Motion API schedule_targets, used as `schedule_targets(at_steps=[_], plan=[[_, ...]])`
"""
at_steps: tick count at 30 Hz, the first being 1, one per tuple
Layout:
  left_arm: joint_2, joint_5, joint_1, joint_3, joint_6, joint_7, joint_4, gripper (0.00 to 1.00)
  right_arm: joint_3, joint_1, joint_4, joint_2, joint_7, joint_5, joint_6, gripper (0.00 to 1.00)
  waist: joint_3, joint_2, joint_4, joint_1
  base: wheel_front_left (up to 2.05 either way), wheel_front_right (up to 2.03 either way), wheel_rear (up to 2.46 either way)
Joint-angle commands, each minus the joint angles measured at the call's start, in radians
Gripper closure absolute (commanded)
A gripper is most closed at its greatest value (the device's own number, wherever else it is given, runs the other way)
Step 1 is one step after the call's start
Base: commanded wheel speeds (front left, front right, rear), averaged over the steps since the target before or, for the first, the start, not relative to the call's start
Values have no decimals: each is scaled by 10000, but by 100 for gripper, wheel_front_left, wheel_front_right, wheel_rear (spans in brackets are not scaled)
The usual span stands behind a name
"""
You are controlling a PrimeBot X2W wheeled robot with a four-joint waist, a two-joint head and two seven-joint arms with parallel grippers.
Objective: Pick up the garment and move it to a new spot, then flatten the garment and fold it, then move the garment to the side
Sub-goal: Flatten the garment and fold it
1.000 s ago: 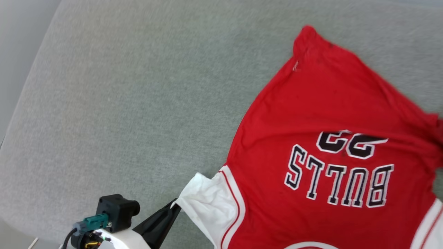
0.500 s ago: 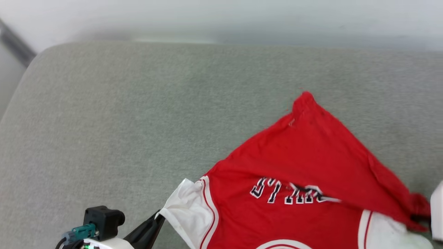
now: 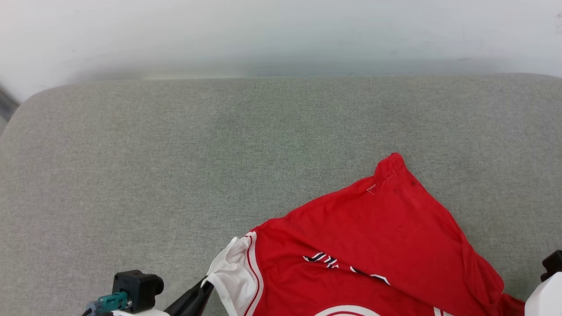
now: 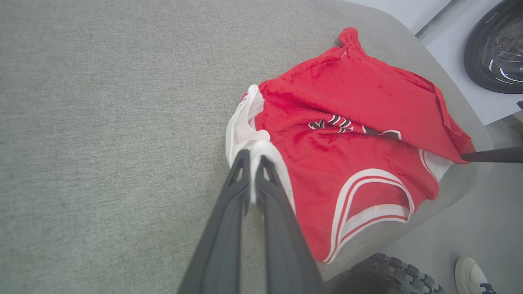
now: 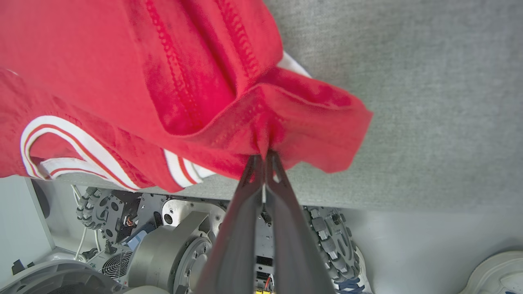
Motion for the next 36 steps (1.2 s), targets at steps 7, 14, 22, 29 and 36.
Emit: schedule_targets(at_steps=[7, 14, 22, 29, 36], plan=[[13, 69, -181, -3, 102, 71, -158, 100, 442, -295, -168, -573, -164, 372, -4, 0, 19, -1, 100, 1, 0, 0, 0], [-5, 193, -281, -82, 147, 99, -348, 100, 624, -801, -1277, -1455, 155, 567, -4, 0, 115, -1, 439, 1, 0, 0, 0], [50, 495, -612, -177, 152, 204, -815, 100, 951, -2858, -2405, -1499, 1197, 639, -4, 0, 743, -1, 1077, 1, 0, 0, 0], [-127, 852, -1244, -445, 10, 375, -1149, 100, 1719, -4878, -1603, -1413, 1837, -164, -4, 0, 1773, -1, 1867, 1, 0, 0, 0], [-469, 1026, -1808, -802, -255, 449, -1038, 100, 2270, -6142, -329, -1667, 2094, -936, -4, 0, 2582, -1, 2666, 1, 0, 0, 0]])
